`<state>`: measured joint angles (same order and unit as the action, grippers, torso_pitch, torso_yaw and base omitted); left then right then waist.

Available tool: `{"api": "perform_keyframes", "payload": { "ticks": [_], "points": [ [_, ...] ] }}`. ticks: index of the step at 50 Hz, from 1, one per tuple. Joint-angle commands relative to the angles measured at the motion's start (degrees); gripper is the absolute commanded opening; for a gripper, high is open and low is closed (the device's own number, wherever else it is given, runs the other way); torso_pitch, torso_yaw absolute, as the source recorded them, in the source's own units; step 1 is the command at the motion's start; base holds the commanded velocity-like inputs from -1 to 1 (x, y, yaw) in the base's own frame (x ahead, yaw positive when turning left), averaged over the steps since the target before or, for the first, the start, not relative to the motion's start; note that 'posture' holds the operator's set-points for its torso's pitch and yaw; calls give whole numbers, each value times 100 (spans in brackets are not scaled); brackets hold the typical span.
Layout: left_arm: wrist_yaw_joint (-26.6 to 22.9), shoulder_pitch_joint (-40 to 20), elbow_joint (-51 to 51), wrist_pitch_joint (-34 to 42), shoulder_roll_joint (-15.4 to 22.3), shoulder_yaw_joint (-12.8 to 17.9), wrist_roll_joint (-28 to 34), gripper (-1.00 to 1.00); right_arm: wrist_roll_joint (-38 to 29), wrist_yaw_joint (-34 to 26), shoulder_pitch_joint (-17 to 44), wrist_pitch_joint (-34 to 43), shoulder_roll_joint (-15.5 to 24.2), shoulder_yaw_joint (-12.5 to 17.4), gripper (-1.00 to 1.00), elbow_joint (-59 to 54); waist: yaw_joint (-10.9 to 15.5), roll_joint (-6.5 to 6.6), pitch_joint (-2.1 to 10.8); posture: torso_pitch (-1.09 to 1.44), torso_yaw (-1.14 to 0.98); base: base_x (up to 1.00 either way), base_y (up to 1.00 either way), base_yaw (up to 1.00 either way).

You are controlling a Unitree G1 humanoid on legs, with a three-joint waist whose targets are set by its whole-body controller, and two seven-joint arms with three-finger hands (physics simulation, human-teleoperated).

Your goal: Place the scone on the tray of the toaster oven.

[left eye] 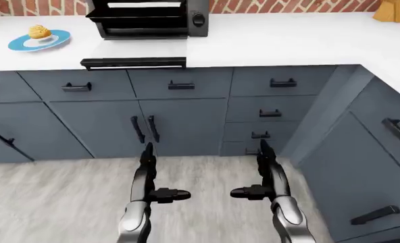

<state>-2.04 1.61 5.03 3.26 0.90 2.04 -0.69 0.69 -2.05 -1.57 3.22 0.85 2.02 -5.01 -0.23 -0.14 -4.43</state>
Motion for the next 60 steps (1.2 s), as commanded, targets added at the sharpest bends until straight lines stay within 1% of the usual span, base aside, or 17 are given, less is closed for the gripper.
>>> {"api": "perform_keyframes", "payload": {
  "ticks": [1, 3, 5, 7, 12, 13, 18, 21, 23, 28, 33, 35, 41, 46, 48, 49, 60],
  "points": [
    [-36, -324, -672, -47, -24, -67, -83, 100, -135, 99, 371, -161, -1, -89, 100, 595, -12, -45, 5, 0, 0, 0, 0, 0],
    [-2, -473, -703, 108, 4, -42, -83, 100, -148, 90, 468, -54, 2, -99, 100, 720, 45, -4, 368, 0, 0, 0, 0, 0],
    [-18, -668, -904, 427, 68, -37, -45, 100, -198, 81, 593, 273, 20, -128, 100, 1057, 41, -40, 121, 0, 0, 0, 0, 0],
    [-44, -790, -1211, 742, 126, -10, 23, 100, -205, 62, 738, 573, 51, -89, 100, 1357, 48, -41, 403, 0, 0, 0, 0, 0],
    [-226, -1325, -2025, 1835, 387, 220, 202, 100, -287, -16, 1324, 1423, 180, 17, 100, 2094, 47, -19, 482, 0, 0, 0, 0, 0],
    [-262, -1507, -2154, 2055, 471, 297, 232, 100, -319, -36, 1480, 1631, 216, 22, 100, 2272, 40, 11, 594, 0, 0, 0, 7, 0],
    [-490, -2288, -2302, 2642, 747, 397, 401, 100, -313, -95, 2143, 2382, 355, 114, 100, 2964, 14, 74, 527, 0, 0, 1, 15, 0],
    [-514, -2613, -2415, 2825, 811, 462, 412, 100, -215, -83, 2392, 2732, 413, 224, 100, 3262, -12, 227, 450, 0, 0, 10, 29, 0],
    [-530, -2657, -2459, 2887, 855, 473, 459, 100, -151, 14, 2617, 2808, 487, 338, 100, 3277, -51, 454, 411, 0, 0, 11, 30, 0],
    [-550, -2684, -2761, 3127, 926, 534, 513, 100, -61, 75, 2779, 3066, 498, 235, 100, 3587, -72, 321, 386, 0, 0, 13, 38, 0],
    [-525, -2749, -2912, 3228, 896, 505, 548, 100, 26, 91, 2762, 3175, 533, 300, 100, 3793, -19, -9, 197, 0, 0, 22, 58, 0],
    [-516, -2732, -2950, 3239, 893, 522, 550, 100, 33, 114, 2748, 3147, 534, 288, 100, 3793, 2, -227, 255, 0, 0, 23, 61, 0],
    [-472, -2634, -2790, 3021, 846, 516, 532, 100, 1, 132, 2725, 3037, 543, 256, 100, 3702, -45, -296, 399, 0, 0, 24, 61, 0],
    [-539, -2771, -3132, 3414, 896, 456, 629, 100, 30, 131, 2804, 3156, 550, 280, 100, 3847, -179, 151, 295, 0, 0, 31, 60, 0],
    [-593, -2862, -3189, 3536, 937, 470, 677, 100, 55, 125, 2853, 3211, 569, 301, 100, 3870, -148, 725, 462, 0, 0, 40, 61, 0],
    [-615, -2897, -3220, 3592, 966, 472, 712, 100, 66, 129, 2888, 3261, 586, 313, 100, 3903, -99, 489, 351, 0, 0, 40, 61, 0],
    [-602, -3519, -3407, 3857, 1275, 676, 684, 100, 159, 201, 3597, 3628, 703, 282, 100, 3866, 64, -57, 231, 0, 0, 40, 61, 0]
  ]
}}
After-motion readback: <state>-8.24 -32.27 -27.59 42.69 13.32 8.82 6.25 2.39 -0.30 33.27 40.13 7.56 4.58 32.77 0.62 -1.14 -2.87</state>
